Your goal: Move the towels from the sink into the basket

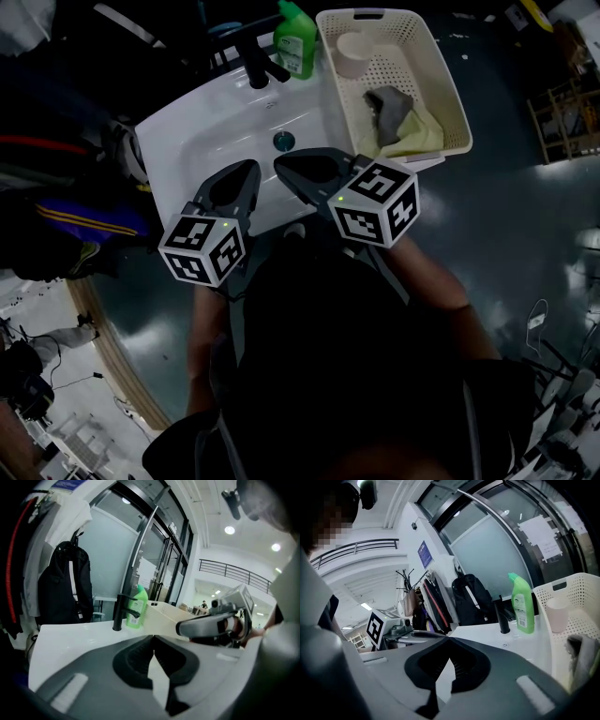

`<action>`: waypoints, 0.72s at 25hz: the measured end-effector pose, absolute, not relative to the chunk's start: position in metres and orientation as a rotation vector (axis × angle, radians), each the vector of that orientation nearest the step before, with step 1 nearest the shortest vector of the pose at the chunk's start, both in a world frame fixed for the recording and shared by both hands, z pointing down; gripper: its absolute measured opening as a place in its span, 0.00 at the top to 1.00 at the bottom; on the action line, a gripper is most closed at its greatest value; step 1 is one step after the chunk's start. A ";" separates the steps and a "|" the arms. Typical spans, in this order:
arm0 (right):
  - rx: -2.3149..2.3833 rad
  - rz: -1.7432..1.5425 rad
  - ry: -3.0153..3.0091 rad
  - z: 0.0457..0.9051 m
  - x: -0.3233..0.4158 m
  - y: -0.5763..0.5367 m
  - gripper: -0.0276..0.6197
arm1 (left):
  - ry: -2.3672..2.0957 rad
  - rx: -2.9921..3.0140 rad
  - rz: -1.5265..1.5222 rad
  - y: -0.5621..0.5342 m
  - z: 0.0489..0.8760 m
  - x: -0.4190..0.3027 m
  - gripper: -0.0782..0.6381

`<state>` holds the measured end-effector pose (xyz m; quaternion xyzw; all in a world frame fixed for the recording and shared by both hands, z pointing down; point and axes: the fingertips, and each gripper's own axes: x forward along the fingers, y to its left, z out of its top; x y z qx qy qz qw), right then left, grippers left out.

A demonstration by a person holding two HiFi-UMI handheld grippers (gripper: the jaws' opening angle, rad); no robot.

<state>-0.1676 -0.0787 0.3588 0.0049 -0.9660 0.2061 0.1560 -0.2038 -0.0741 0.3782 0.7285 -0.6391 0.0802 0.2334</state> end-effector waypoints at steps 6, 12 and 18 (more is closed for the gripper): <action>0.022 0.598 -2.756 0.361 -0.166 -0.078 0.96 | -1.754 2.006 0.217 -0.073 0.376 -0.203 0.88; 0.028 0.605 -2.747 0.363 -0.165 -0.077 0.96 | -1.756 2.017 0.203 -0.074 0.374 -0.201 0.88; 0.026 0.606 -2.742 0.365 -0.163 -0.074 0.96 | -1.755 2.024 0.186 -0.070 0.373 -0.198 0.88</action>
